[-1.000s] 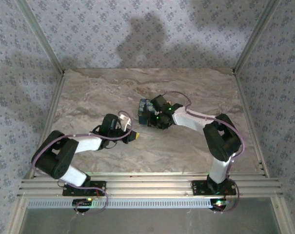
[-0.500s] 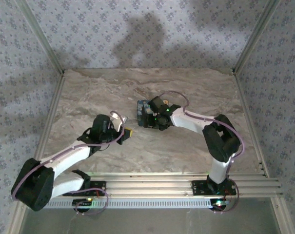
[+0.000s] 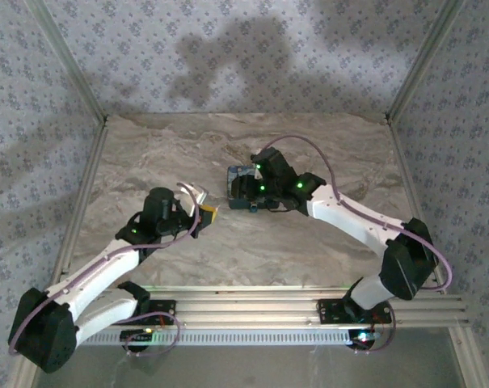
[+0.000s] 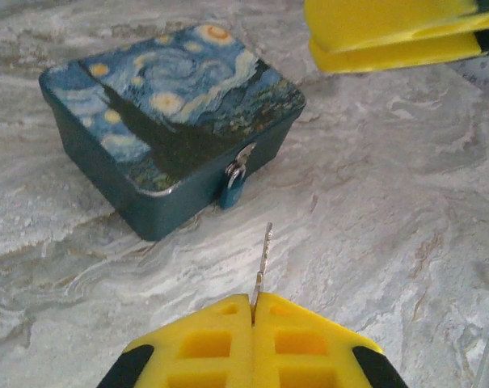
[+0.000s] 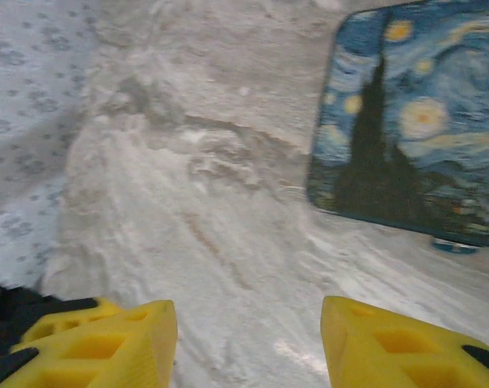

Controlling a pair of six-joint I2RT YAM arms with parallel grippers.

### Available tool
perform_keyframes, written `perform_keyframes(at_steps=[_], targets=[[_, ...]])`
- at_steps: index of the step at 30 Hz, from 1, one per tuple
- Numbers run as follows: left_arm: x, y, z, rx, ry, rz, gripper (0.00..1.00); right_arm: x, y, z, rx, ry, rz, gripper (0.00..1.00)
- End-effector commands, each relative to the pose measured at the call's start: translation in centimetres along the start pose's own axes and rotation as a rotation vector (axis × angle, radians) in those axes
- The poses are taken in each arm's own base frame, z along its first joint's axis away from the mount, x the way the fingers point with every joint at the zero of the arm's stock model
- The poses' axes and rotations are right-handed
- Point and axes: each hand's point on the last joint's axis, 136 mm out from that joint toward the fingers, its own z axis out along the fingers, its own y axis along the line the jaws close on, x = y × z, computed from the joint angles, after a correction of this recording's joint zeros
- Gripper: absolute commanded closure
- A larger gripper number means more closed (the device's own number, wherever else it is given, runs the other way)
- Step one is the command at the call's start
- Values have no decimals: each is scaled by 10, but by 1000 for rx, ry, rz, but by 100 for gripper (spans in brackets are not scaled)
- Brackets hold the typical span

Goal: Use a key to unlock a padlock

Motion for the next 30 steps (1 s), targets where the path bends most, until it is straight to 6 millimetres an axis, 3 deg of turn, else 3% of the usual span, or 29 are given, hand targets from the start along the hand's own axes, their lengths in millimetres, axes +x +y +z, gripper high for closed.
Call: perform_keyframes(at_steps=[1,8,13,25,30], targets=[[-31,-14,-10,48,-77,41,100,-5,38,-8,-135,2,24,49],[-49,-34,-16,159,-119,18,100,5,65,0,-214,54,16,60],[-56,-39,-19,203,-139,-22,100,6,70,0,-237,57,33,70],[-80,-33,-23,287,-200,-181,100,9,70,-4,-248,54,44,75],[-87,-39,-23,343,-203,-203,100,8,74,-5,-275,52,36,91]])
